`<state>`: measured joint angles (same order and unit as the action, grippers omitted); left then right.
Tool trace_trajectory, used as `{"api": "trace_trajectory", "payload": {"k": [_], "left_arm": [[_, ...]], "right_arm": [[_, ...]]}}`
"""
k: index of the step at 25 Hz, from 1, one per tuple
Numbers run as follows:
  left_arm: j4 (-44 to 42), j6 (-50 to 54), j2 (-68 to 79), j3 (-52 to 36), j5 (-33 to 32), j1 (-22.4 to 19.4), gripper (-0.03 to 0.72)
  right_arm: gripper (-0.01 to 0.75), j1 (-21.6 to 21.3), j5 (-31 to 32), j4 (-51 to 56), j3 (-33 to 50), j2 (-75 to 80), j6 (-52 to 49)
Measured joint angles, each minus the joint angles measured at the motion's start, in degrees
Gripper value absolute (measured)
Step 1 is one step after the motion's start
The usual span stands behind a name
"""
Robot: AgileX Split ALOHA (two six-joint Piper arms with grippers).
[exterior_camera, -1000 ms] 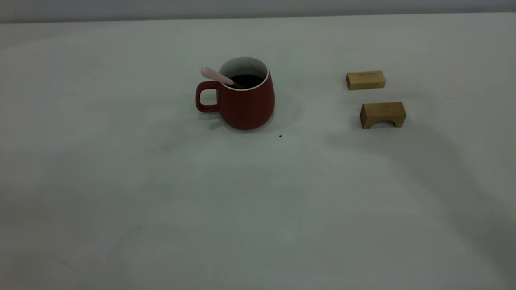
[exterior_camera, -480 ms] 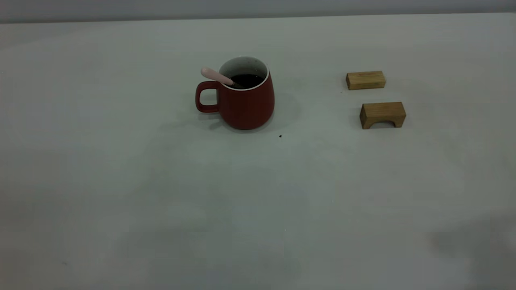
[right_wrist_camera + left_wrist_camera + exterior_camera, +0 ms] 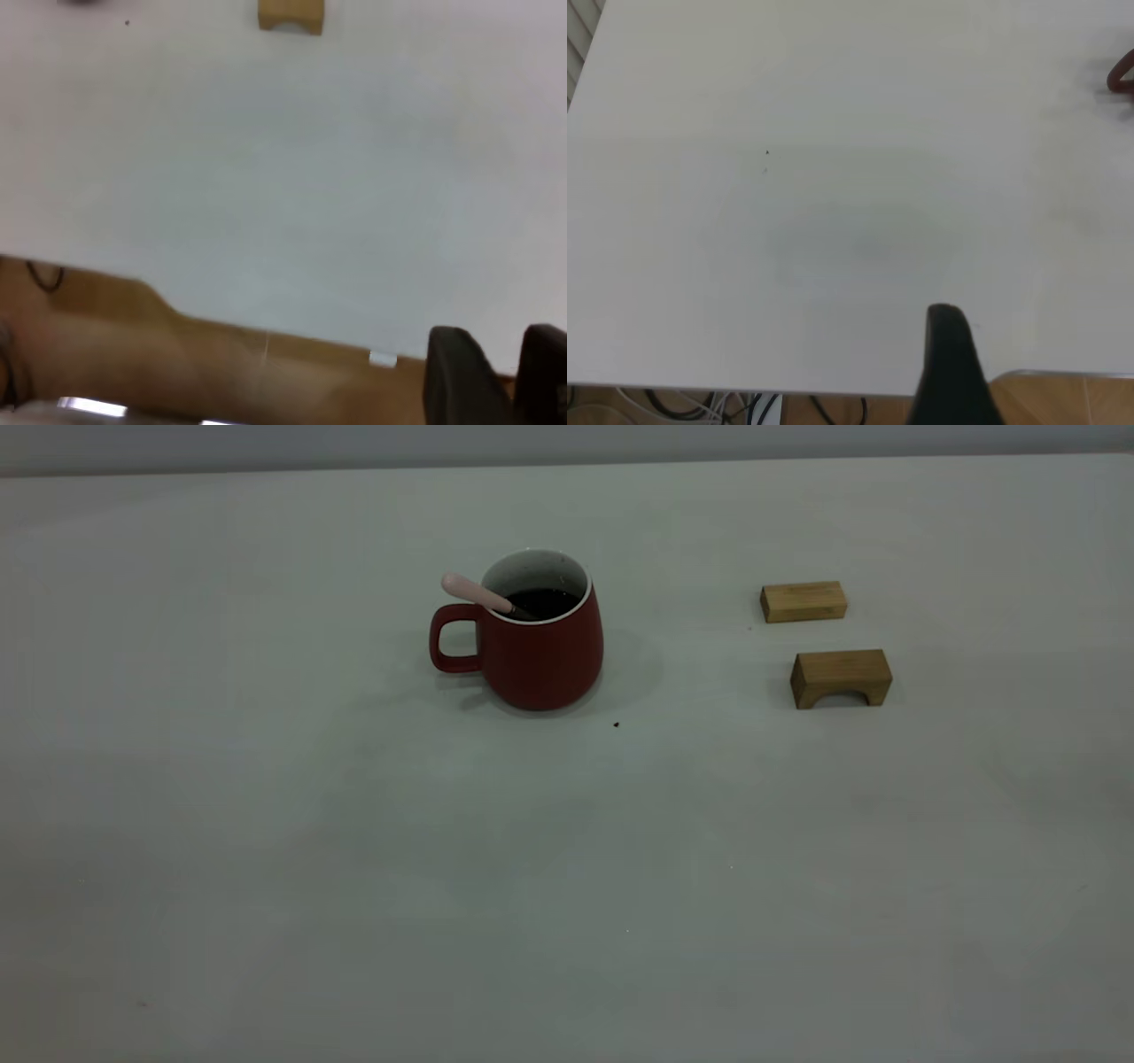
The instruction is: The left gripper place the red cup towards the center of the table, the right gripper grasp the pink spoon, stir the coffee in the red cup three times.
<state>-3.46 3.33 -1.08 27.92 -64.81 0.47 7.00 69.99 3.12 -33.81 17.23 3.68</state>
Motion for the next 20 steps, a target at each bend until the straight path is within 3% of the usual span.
{"api": "trace_trajectory", "payload": {"k": [10, 20], "left_arm": [[0.0, 0.0, 0.0, 0.0, 0.0, 0.0, 0.585], [0.0, 0.0, 0.0, 0.0, 0.0, 0.0, 0.585]], "right_arm": [[0.201, -5.3, -4.9, 0.0, 6.9, -12.7, 0.0], [0.215, -6.2, -5.0, -0.1, 6.9, -16.1, 0.0]]}}
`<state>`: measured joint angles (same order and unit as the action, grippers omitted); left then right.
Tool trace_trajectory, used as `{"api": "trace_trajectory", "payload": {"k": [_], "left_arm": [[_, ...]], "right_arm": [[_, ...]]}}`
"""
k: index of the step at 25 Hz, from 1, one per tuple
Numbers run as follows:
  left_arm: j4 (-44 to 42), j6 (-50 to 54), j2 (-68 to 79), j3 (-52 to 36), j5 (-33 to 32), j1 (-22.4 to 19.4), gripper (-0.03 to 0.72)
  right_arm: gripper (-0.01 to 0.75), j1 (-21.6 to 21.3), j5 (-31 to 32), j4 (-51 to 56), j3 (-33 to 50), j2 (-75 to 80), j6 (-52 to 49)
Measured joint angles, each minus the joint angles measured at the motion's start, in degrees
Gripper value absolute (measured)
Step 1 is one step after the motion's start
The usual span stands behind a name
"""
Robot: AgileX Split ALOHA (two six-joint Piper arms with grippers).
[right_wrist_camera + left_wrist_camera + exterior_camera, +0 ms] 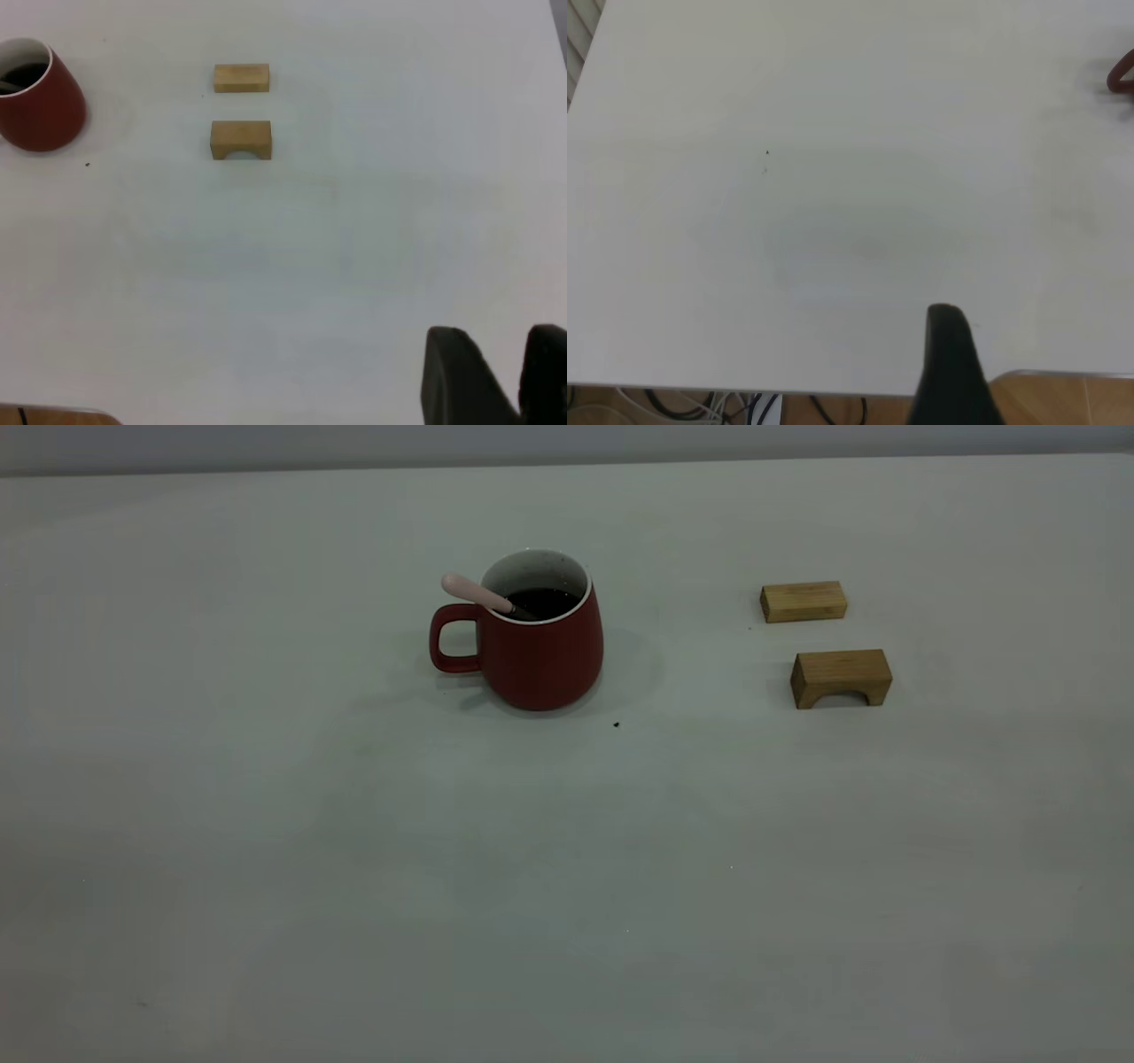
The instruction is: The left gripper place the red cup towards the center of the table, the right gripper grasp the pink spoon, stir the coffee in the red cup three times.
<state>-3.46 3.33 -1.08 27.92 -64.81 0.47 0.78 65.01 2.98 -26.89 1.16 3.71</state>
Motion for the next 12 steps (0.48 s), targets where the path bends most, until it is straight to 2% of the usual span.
{"api": "trace_trajectory", "payload": {"k": [12], "left_arm": [[0.0, 0.0, 0.0, 0.0, 0.0, 0.0, 0.585]], "right_arm": [[0.227, 0.0, 0.0, 0.1, 0.0, 0.0, 0.0]]}}
